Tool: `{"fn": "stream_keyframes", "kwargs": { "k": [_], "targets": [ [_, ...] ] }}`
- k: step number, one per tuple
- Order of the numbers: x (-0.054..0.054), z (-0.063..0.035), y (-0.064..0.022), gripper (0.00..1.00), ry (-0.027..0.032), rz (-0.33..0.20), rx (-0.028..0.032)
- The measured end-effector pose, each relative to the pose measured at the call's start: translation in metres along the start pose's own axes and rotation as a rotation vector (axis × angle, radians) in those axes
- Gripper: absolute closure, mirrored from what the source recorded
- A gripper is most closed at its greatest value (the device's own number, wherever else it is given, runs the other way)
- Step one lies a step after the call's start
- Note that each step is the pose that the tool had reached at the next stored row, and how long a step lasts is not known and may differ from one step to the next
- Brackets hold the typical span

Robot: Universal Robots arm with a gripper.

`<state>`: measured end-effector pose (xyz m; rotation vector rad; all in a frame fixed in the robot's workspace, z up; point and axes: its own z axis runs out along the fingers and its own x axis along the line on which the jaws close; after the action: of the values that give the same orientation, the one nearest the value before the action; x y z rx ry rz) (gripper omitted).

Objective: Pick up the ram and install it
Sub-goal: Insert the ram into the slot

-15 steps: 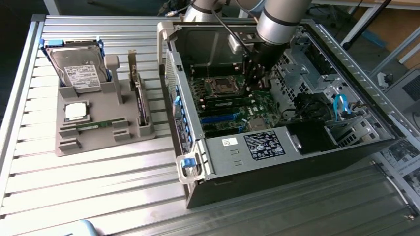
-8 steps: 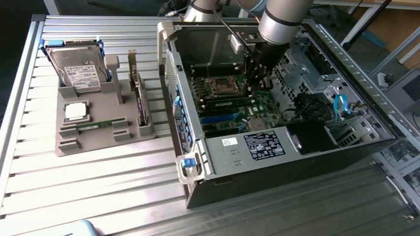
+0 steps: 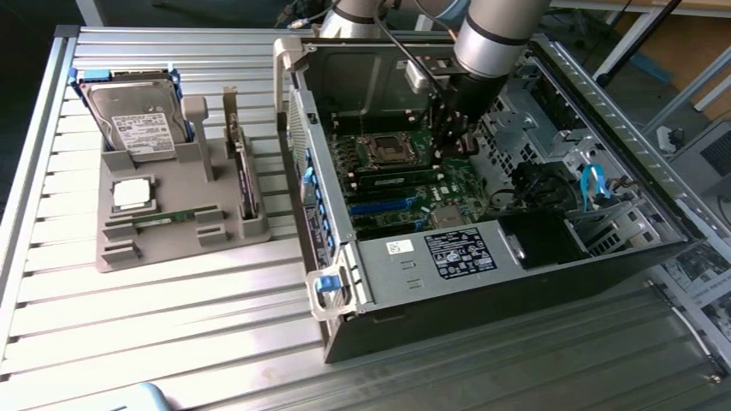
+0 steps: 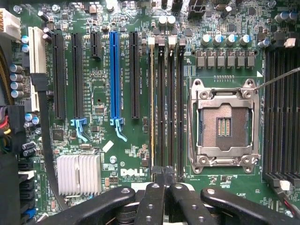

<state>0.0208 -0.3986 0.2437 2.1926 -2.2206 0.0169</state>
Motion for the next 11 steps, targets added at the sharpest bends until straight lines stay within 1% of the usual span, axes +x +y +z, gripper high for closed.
{"fn": "stream_keyframes", "kwargs": {
  "k": [7,11],
  "targets": [
    [-0.0001,0.0,-0.0057,0.89,0.0001,0.0,-0.0004],
    [-0.0001,-0.0001,-0.0058,0.89,0.0001,0.0,-0.0004]
  ]
}}
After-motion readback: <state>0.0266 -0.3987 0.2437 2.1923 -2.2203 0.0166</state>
